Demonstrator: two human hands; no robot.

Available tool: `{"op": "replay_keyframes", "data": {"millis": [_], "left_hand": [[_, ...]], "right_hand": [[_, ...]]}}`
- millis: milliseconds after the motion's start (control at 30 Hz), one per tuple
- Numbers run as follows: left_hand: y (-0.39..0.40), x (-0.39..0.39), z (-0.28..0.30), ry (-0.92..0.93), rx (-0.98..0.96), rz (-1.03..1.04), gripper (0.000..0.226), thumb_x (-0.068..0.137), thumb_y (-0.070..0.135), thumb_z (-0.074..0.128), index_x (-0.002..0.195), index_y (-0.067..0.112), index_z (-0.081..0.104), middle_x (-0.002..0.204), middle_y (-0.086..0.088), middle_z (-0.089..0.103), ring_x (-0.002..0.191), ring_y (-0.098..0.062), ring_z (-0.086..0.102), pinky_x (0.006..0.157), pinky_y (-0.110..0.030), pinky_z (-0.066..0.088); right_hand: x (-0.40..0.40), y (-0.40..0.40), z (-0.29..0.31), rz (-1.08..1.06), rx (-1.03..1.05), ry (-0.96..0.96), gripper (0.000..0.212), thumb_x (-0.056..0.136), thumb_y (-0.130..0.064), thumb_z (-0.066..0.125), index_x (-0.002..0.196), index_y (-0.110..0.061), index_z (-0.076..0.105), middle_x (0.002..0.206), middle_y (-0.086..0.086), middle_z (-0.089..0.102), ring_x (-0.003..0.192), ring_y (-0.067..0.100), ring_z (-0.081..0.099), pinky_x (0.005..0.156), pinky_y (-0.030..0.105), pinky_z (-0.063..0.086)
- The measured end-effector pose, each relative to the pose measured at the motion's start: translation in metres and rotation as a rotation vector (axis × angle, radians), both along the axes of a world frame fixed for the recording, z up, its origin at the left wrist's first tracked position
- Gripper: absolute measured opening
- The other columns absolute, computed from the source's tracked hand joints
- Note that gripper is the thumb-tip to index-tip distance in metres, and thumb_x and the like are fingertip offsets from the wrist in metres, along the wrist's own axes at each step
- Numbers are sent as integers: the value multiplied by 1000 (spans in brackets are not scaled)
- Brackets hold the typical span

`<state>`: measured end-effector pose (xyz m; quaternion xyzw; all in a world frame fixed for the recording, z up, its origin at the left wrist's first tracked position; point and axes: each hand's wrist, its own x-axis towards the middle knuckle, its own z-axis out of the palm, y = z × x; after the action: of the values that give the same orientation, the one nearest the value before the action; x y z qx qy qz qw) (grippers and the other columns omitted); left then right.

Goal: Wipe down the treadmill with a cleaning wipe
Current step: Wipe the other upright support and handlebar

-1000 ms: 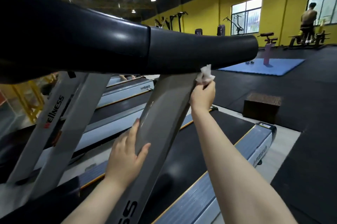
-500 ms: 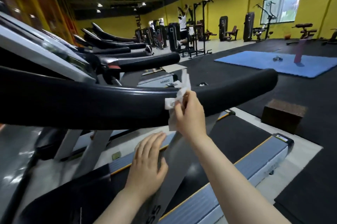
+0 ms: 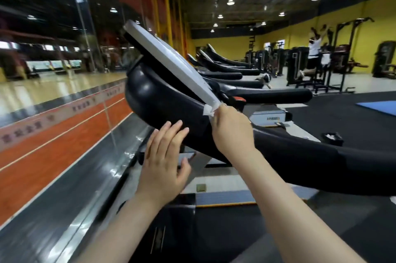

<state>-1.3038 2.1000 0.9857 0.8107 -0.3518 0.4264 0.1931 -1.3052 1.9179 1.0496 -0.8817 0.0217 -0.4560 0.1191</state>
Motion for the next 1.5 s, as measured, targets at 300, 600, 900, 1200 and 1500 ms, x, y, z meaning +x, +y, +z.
{"op": "replay_keyframes", "data": {"millis": [300, 600, 900, 1200, 1500], "left_hand": [[103, 104, 75, 457, -661, -74, 51, 100, 21, 32, 150, 29, 34, 155, 9, 35, 140, -3, 31, 119, -34, 26], [155, 191, 94, 618, -487, -249, 42, 107, 22, 32, 147, 34, 39, 151, 16, 40, 140, -1, 32, 116, -29, 25], [179, 229, 99, 679, -628, -321, 41, 108, 21, 28, 147, 24, 39, 145, 11, 45, 133, -2, 39, 102, -12, 30], [156, 204, 117, 570, -573, -651, 52, 103, -3, 38, 141, 32, 41, 142, 14, 49, 129, 8, 46, 103, -12, 40], [125, 223, 130, 208, -369, -496, 38, 99, 8, 58, 135, 21, 60, 125, 6, 59, 121, -7, 52, 99, -12, 39]], "right_hand": [[113, 141, 86, 148, -583, 125, 56, 99, -30, 22, 147, -5, 34, 149, 16, 39, 140, 32, 31, 110, 40, 32], [85, 125, 68, 123, -795, 147, 55, 101, -33, 29, 149, -7, 36, 154, 13, 37, 144, 30, 28, 119, 43, 21], [215, 225, 137, -214, -809, 669, 61, 95, -34, 43, 148, -7, 32, 150, 16, 37, 136, 33, 36, 108, 43, 32], [173, 199, 110, 107, -748, 156, 36, 94, -19, 43, 126, -5, 35, 111, 10, 56, 93, 26, 62, 83, 26, 43], [147, 155, 131, 450, -287, 156, 17, 87, -19, 55, 97, -19, 69, 99, -2, 67, 90, 15, 61, 80, 32, 51]]}}
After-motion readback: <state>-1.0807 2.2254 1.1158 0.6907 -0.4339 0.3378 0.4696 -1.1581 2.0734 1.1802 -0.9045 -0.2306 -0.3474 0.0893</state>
